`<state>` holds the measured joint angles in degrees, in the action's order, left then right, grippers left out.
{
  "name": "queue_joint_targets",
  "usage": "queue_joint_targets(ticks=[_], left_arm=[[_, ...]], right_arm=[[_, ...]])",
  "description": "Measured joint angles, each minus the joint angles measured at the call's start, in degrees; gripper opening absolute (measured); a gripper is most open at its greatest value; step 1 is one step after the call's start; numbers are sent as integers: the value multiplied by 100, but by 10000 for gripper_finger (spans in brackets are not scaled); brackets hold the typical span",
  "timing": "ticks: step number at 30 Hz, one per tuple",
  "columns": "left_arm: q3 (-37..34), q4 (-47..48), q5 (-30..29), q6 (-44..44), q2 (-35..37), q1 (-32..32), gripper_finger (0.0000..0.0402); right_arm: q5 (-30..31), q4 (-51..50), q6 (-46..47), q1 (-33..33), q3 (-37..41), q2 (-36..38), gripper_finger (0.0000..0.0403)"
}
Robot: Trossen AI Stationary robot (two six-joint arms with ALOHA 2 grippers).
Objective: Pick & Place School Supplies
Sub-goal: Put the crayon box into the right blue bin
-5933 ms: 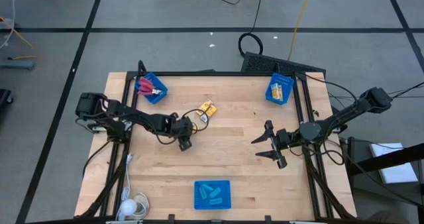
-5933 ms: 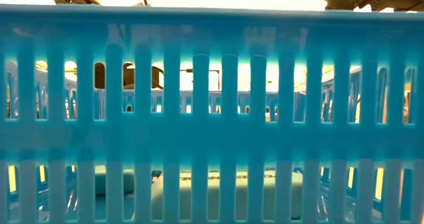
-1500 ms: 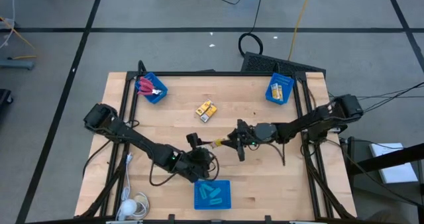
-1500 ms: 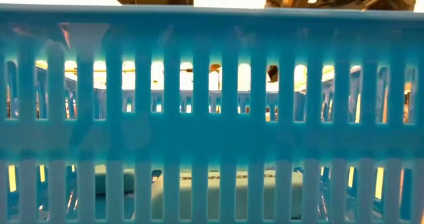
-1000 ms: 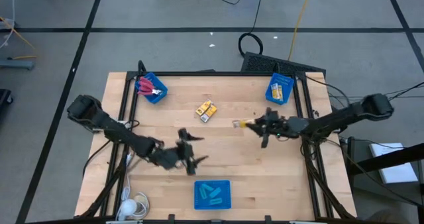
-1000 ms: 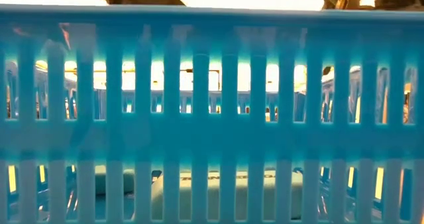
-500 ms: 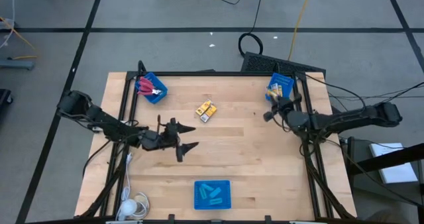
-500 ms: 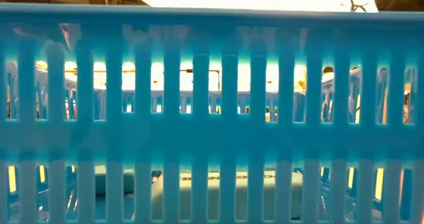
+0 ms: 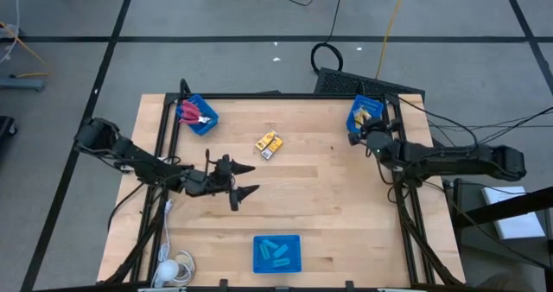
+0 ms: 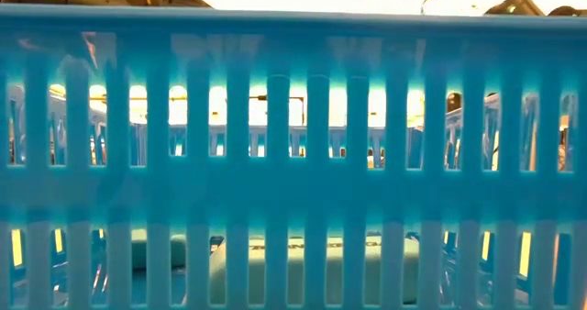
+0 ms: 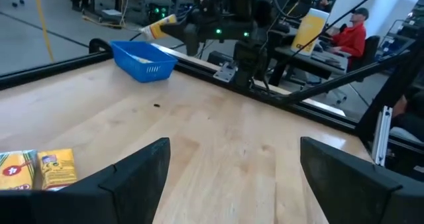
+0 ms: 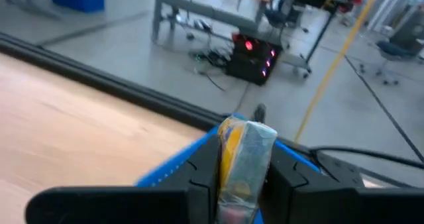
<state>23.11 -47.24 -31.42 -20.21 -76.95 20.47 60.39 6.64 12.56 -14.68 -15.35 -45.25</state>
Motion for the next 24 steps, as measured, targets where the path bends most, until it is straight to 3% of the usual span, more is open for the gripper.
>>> queue_joint_targets(ticks=[6, 13, 24], left_arm=[[0, -1, 2, -154, 0, 0, 339], [0, -4, 3, -209, 0, 0, 340], [0, -8, 1, -281, 0, 1, 333]], right_arm=[[-370, -466, 31, -532, 2, -7, 59], [-369, -543, -260, -833, 2, -9, 61], [-371, -622, -105, -839, 2, -8, 124]])
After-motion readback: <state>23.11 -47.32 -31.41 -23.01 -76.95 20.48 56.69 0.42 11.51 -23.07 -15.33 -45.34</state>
